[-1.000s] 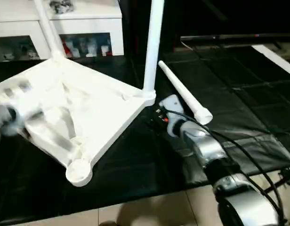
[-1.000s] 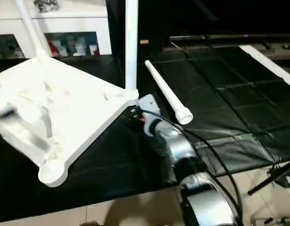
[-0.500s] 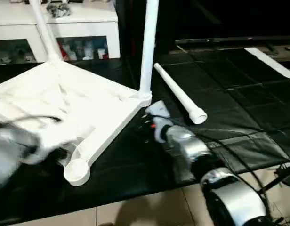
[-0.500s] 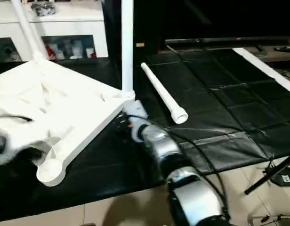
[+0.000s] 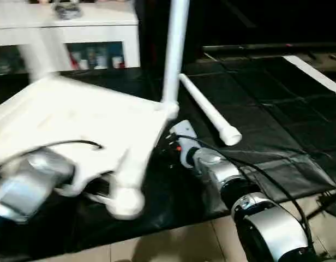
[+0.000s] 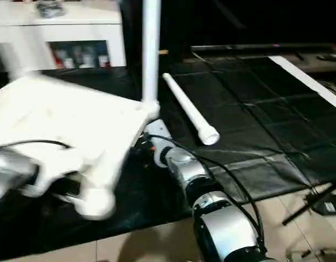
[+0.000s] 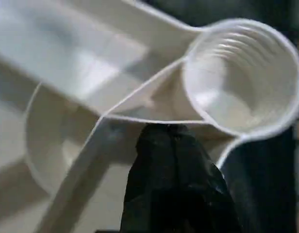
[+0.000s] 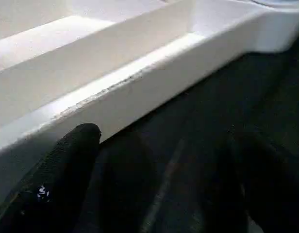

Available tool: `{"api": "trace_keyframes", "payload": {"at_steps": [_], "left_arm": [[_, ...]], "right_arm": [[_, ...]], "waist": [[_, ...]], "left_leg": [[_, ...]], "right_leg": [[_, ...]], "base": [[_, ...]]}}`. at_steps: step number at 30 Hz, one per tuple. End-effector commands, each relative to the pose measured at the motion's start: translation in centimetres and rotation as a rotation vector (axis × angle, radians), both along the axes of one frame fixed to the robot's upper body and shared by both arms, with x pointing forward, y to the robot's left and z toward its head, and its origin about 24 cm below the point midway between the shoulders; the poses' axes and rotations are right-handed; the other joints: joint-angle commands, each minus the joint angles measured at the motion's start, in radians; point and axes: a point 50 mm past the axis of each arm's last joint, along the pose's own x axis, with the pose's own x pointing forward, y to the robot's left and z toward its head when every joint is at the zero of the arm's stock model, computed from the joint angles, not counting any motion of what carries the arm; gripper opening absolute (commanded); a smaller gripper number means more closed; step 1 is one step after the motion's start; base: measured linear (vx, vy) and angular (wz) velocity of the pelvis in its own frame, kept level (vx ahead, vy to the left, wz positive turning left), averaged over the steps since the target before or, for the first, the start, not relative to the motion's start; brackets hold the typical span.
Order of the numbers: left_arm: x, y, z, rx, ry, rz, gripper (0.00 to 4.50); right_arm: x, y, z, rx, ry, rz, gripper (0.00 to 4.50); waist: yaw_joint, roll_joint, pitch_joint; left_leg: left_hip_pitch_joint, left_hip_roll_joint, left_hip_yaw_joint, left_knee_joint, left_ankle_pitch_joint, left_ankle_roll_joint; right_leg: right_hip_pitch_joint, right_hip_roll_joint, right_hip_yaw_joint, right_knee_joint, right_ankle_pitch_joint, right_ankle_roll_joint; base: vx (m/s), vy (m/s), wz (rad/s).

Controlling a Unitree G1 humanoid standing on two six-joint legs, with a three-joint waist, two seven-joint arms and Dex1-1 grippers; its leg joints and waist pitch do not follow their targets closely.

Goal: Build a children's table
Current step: Rotate table base

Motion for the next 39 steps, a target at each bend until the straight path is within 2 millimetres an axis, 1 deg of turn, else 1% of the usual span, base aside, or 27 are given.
{"api": "trace_keyframes", "payload": {"at_steps": [1, 2, 3, 4, 5, 6, 7, 8, 9, 11, 12, 13, 15, 18, 20, 22, 24, 28, 29, 30, 31, 33, 34, 35, 36, 37, 39], "left_arm": [[1.2, -2.6, 0.1, -0.083, -0.065, -0.034, 0.03], [1.8, -2.7, 0.0, -0.077, -0.098, -0.016, 0.03], [2.5, -2.7, -0.1, -0.07, -0.144, 0.011, 0.03], [3.9, -2.6, -0.2, -0.047, -0.232, 0.059, 0.03], [3.9, -2.6, -0.2, -0.047, -0.232, 0.059, 0.03], [5.2, -2.5, -0.2, -0.021, -0.319, 0.109, 0.03], [6.3, -2.3, -0.2, -0.004, -0.379, 0.159, 0.03], [6.4, -2.3, -0.2, -0.001, -0.383, 0.161, 0.03], [7.2, -2.1, -0.1, 0.03, -0.438, 0.181, 0.03], [8.3, -1.6, 0.1, 0.051, -0.49, 0.215, 0.03], [8.7, -1.5, 0.2, 0.049, -0.505, 0.23, 0.03], [8.8, -1.4, 0.2, 0.042, -0.508, 0.24, 0.03], [9.0, -1.3, 0.3, 0.03, -0.526, 0.26, 0.03], [9.5, -0.9, 0.2, 0.011, -0.594, 0.292, 0.03], [9.6, -1.0, 0.3, -0.011, -0.6, 0.298, 0.03], [9.5, -1.3, 1.6, -0.226, -0.618, 0.407, 0.03], [9.3, -1.2, 2.1, -0.306, -0.629, 0.465, 0.03], [8.5, -0.9, 3.1, -0.535, -0.696, 0.753, 0.03], [7.8, -0.8, 3.1, -0.604, -0.686, 0.887, 0.03], [7.5, -0.7, 3.0, -0.627, -0.676, 0.943, 0.03], [6.9, -0.7, 3.0, -0.652, -0.679, 0.975, 0.03], [5.6, -0.6, 3.1, -0.623, -0.733, 0.983, 0.03], [5.2, -0.5, 3.1, -0.592, -0.766, 0.975, 0.03], [5.0, -0.5, 3.1, -0.568, -0.788, 0.969, 0.03], [4.6, -0.3, 3.2, -0.565, -0.812, 0.978, 0.03], [4.3, -0.3, 3.2, -0.587, -0.808, 1.008, 0.03], [3.8, -0.4, 3.2, -0.619, -0.788, 1.056, 0.03]], "right_arm": [[0.0, 2.0, 1.0, 0.022, -0.029, 0.058, 4.5], [0.1, 1.9, 1.1, 0.019, -0.032, 0.05, 4.5], [0.2, 1.8, 1.1, 0.015, -0.037, 0.038, 4.5], [0.4, 1.4, 1.2, 0.006, -0.046, 0.011, 4.5], [0.4, 1.4, 1.2, 0.006, -0.046, 0.011, 4.5], [0.7, 1.0, 1.3, -0.002, -0.059, -0.015, 4.5], [0.9, 0.5, 1.4, -0.006, -0.07, -0.038, 4.5], [0.9, 0.5, 1.4, -0.005, -0.071, -0.041, 4.5], [1.2, -0.2, 1.6, 0.006, -0.078, -0.071, 4.5], [1.6, -1.9, 2.0, 0.001, -0.131, -0.111, 4.5], [1.7, -3.1, 2.4, 0.027, -0.172, -0.118, 4.5], [1.6, -3.6, 2.7, 0.045, -0.196, -0.117, 4.5], [1.4, -4.6, 3.4, 0.077, -0.263, -0.11, 4.5], [0.4, -6.7, 4.3, 0.105, -0.361, -0.185, 4.5], [0.1, -6.9, 4.5, 0.142, -0.363, -0.212, 4.5], [-1.0, -8.3, 5.5, 0.18, -0.42, -0.31, 4.5], [-1.5, -8.6, 5.7, 0.157, -0.445, -0.329, 4.5], [-3.0, -9.1, 6.3, 0.108, -0.508, -0.311, 4.5], [-3.5, -9.4, 6.6, 0.144, -0.516, -0.327, 4.5], [-3.8, -9.6, 6.7, 0.158, -0.508, -0.347, 4.5], [-4.1, -9.9, 6.9, 0.192, -0.502, -0.377, 4.5], [-4.7, -11.0, 6.9, 0.172, -0.49, -0.441, 4.5], [-4.9, -11.4, 6.8, 0.164, -0.478, -0.463, 4.5], [-5.1, -11.7, 6.9, 0.155, -0.477, -0.485, 4.5], [-5.2, -12.3, 6.9, 0.154, -0.471, -0.528, 4.5], [-5.4, -12.6, 6.8, 0.15, -0.459, -0.551, 4.5], [-5.7, -12.6, 6.7, 0.148, -0.442, -0.542, 4.5]], "waist": [[0.004, 0.018, -0.063], [0.007, 0.018, -0.064], [0.003, 0.017, -0.063], [0.005, 0.021, -0.063], [0.003, 0.017, -0.064], [0.003, 0.017, -0.067], [0.006, 0.018, -0.067], [0.004, 0.014, -0.067], [0.005, 0.02, -0.068], [0.007, 0.018, -0.071], [0.008, 0.027, -0.069], [0.012, 0.021, -0.073], [0.023, 0.021, -0.073], [0.031, 0.017, -0.078], [0.032, 0.02, -0.078], [0.037, 0.022, -0.072], [0.038, 0.027, -0.072], [0.033, 0.019, -0.065], [0.033, 0.008, -0.063], [0.032, 0.01, -0.063], [0.031, -0.002, -0.061], [0.032, -0.005, -0.06], [0.028, -0.002, -0.06], [0.025, -0.001, -0.057], [0.024, -0.009, -0.056], [0.025, -0.005, -0.056], [0.024, -0.004, -0.053]], "left_leg": [[0.001, 0.045, -0.021, -0.08, -0.255, -0.04], [0.006, 0.044, -0.019, -0.077, -0.257, -0.041], [-0.002, 0.043, -0.021, -0.081, -0.251, -0.034], [0.001, 0.043, -0.022, -0.079, -0.263, -0.037], [0.005, 0.042, -0.021, -0.078, -0.276, -0.036], [0.002, 0.044, -0.024, -0.079, -0.268, -0.037], [0.003, 0.043, -0.023, -0.078, -0.262, -0.035], [0.003, 0.042, -0.022, -0.078, -0.269, -0.031], [0.003, 0.042, -0.024, -0.078, -0.267, -0.03], [-0.002, 0.044, -0.023, -0.077, -0.235, -0.024], [-0.002, 0.042, -0.023, -0.076, -0.237, -0.021], [0.002, 0.046, -0.021, -0.074, -0.229, -0.021], [0.001, 0.047, -0.018, -0.074, -0.2, -0.008], [0.002, 0.047, -0.018, -0.072, -0.172, 0.003], [0.002, 0.046, -0.018, -0.073, -0.174, 0.006], [0.003, 0.05, -0.018, -0.075, -0.2, -0.002], [0.004, 0.05, -0.02, -0.077, -0.23, -0.013], [0.003, 0.048, -0.018, -0.077, -0.284, -0.012], [0.004, 0.048, -0.016, -0.076, -0.288, 0.0], [0.001, 0.048, -0.017, -0.075, -0.283, 0.004], [0.0, 0.044, -0.014, -0.075, -0.276, 0.019], [-0.003, 0.044, -0.017, -0.077, -0.26, 0.027], [-0.003, 0.047, -0.02, -0.081, -0.257, 0.025], [0.001, 0.043, -0.017, -0.08, -0.269, 0.023], [0.001, 0.041, -0.017, -0.081, -0.277, 0.023], [0.003, 0.04, -0.019, -0.081, -0.283, 0.018], [0.006, 0.039, -0.02, -0.08, -0.301, 0.016]], "right_leg": [[0.052, -0.082, 0.074, -0.072, -0.336, -0.174], [0.051, -0.083, 0.075, -0.075, -0.345, -0.172], [0.054, -0.079, 0.073, -0.076, -0.345, -0.166], [0.051, -0.077, 0.071, -0.075, -0.354, -0.159], [0.05, -0.075, 0.071, -0.08, -0.37, -0.148], [0.056, -0.08, 0.071, -0.078, -0.364, -0.147], [0.053, -0.078, 0.071, -0.079, -0.358, -0.142], [0.053, -0.077, 0.069, -0.082, -0.372, -0.136], [0.054, -0.078, 0.069, -0.082, -0.368, -0.135], [0.057, -0.078, 0.069, -0.076, -0.321, -0.137], [0.056, -0.074, 0.068, -0.078, -0.319, -0.135], [0.056, -0.076, 0.07, -0.074, -0.292, -0.134], [0.057, -0.072, 0.069, -0.069, -0.228, -0.153], [0.058, -0.07, 0.07, -0.062, -0.174, -0.153], [0.057, -0.071, 0.069, -0.065, -0.178, -0.157], [0.058, -0.078, 0.07, -0.074, -0.229, -0.148], [0.056, -0.076, 0.067, -0.076, -0.271, -0.149], [0.055, -0.073, 0.063, -0.089, -0.366, -0.121], [0.052, -0.073, 0.062, -0.097, -0.396, -0.107], [0.055, -0.074, 0.062, -0.096, -0.405, -0.105], [0.051, -0.07, 0.059, -0.105, -0.443, -0.08], [0.047, -0.07, 0.057, -0.109, -0.488, -0.045], [0.046, -0.063, 0.059, -0.108, -0.479, -0.026], [0.038, -0.058, 0.059, -0.113, -0.484, -0.008], [0.039, -0.057, 0.057, -0.115, -0.497, 0.003], [0.039, -0.061, 0.056, -0.117, -0.514, 0.014], [0.035, -0.061, 0.052, -0.125, -0.538, 0.021]], "base": [[0.0, 0.0, 0.0], [0.0, 0.0, 0.0], [0.0, 0.0, 0.0], [0.0, 0.0, 0.0], [0.0, 0.0, 0.0], [0.0, 0.0, 0.0], [0.0, 0.0, 0.0], [0.0, 0.0, 0.0], [0.0, 0.0, 0.0], [0.0, 0.0, 0.0], [0.0, 0.0, 0.0], [0.0, 0.0, 0.0], [0.0, 0.0, 0.0], [0.0, 0.0, 0.0], [0.0, 0.0, 0.0], [0.0, 0.0, 0.0], [0.0, 0.0, 0.0], [0.0, 0.0, 0.0], [0.0, 0.0, 0.0], [0.0, 0.0, 0.0], [0.0, 0.0, 0.0], [0.0, 0.0, 0.0], [0.0, 0.0, 0.0], [0.0, 0.0, 0.0], [0.0, 0.0, 0.0], [0.0, 0.0, 0.0], [0.0, 0.0, 0.0]]}}
